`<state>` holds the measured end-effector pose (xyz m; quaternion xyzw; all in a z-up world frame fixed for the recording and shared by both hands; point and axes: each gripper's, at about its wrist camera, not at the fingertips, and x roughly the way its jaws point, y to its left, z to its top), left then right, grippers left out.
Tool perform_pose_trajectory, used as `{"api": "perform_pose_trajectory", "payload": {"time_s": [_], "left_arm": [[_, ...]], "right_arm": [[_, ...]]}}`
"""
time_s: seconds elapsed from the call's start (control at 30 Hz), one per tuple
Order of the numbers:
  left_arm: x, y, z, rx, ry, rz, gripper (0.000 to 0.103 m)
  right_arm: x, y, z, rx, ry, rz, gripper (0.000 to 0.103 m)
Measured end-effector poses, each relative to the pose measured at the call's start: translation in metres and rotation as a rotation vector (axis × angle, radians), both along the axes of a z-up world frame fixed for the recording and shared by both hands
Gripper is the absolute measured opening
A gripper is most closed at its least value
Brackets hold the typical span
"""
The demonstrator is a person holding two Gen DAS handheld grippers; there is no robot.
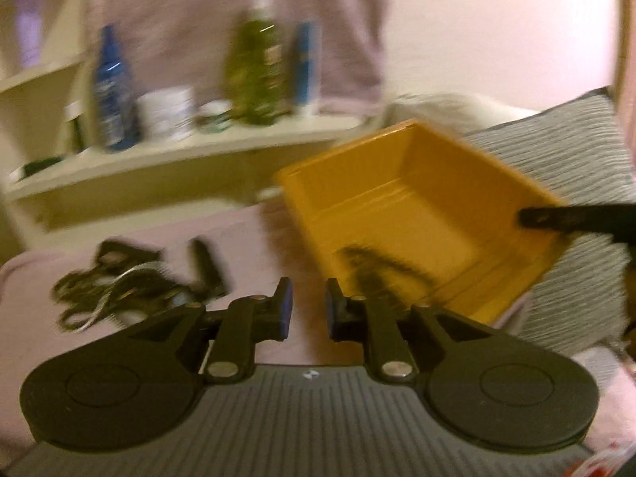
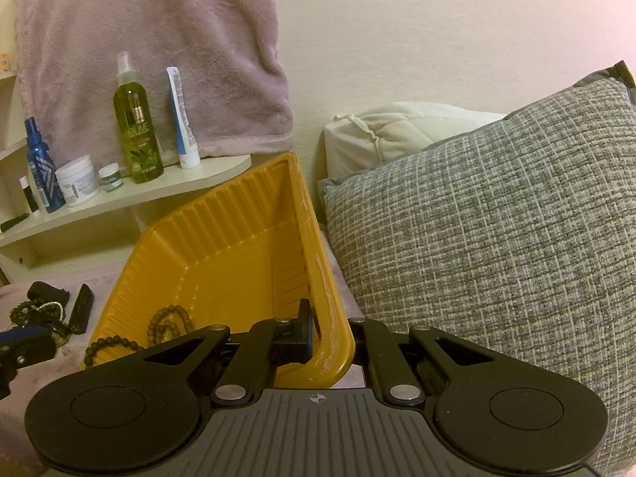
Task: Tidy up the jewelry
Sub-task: 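Carry the brown strand over the tray and open the left gripper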
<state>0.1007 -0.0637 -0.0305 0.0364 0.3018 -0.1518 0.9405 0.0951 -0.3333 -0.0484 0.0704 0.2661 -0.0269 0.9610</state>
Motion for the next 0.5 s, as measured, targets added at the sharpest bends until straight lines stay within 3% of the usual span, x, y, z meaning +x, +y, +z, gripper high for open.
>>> {"api": "perform_pose_trajectory", "payload": {"time_s": [0.2,0.5], "left_arm": [[0.007,0.035,-0.020,0.041,0.026,0.127,0.015],[0.030,0.032,-0.043,0.096,0.013,0.109,0.015]], "right_arm": [[0.000,-0.001,-0.002,0.000,0.005,-0.002,0.006],[0.002,0.000,0.000,-0.005,0.007,0.001,0.006]]}}
